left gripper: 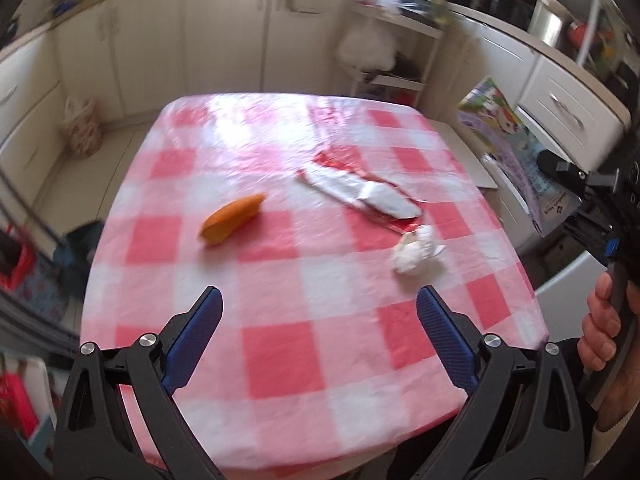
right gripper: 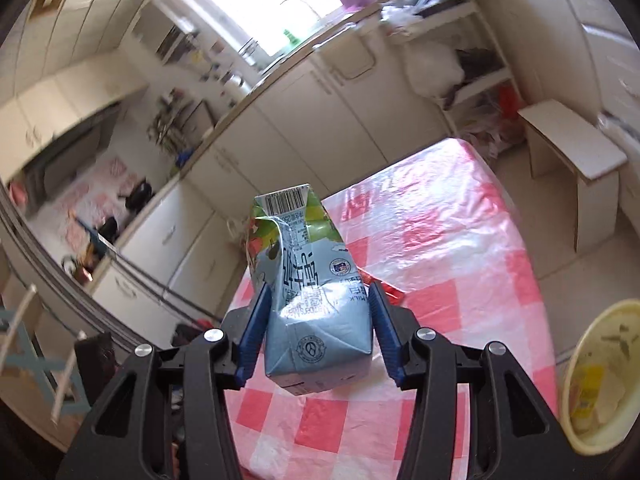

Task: Collect trash
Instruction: 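Grasp the blue juice carton with the right tool and lift it, then grasp the white tissue with the left tool while the right tool holds the carton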

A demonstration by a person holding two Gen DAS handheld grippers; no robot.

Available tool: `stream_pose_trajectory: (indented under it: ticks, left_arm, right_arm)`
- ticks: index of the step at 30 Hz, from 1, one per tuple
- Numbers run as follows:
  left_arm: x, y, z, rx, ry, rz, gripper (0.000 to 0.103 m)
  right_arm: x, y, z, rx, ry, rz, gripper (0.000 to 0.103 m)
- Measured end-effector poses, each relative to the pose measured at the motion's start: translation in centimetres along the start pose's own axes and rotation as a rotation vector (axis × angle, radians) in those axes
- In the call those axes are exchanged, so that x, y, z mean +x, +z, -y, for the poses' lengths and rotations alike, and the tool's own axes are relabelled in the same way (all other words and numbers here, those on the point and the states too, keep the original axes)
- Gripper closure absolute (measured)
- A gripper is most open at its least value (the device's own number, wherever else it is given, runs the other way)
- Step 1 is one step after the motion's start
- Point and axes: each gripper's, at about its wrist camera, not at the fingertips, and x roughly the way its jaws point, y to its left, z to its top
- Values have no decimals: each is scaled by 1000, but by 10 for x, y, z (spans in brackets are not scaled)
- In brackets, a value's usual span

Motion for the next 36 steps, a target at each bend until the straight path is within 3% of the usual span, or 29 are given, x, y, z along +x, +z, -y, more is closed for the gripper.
stream_pose_trajectory:
  ticks: [6,10,14,18,21,22,25,32,36]
  left_arm:
    - [28,18,29,50,-59,-32,9]
    - [50,16,47,128,-33,-57,9]
    - [65,18,55,119,-50,-72,10]
    - [85,19,67,153,-51,-107,29]
    - [102,15,75,178,-40,-149,60]
    - [105,13,75,172,-50,-162,77]
    - [101,9,72,141,-72,-151,85]
    - [54,11,55,59,-105,-66,85]
    - [13,14,48,31,-87,10,85]
  right_arm:
    - [3,-4,10,41,22,-7,54]
    - [-2,-4,12,41,34,2,53]
    - [-4,-4,20,60,33,3,53]
    - [-3,-4,23,69,36,-2,53]
    - [-2,-6,20,63,35,-5,53]
    - [-2,-6,20,62,34,-6,53]
    - [-3,-5,22,65,38,-4,53]
    - [-7,-5,21,71,74,4,53]
    - [-14,-6,13,71,118,25,53]
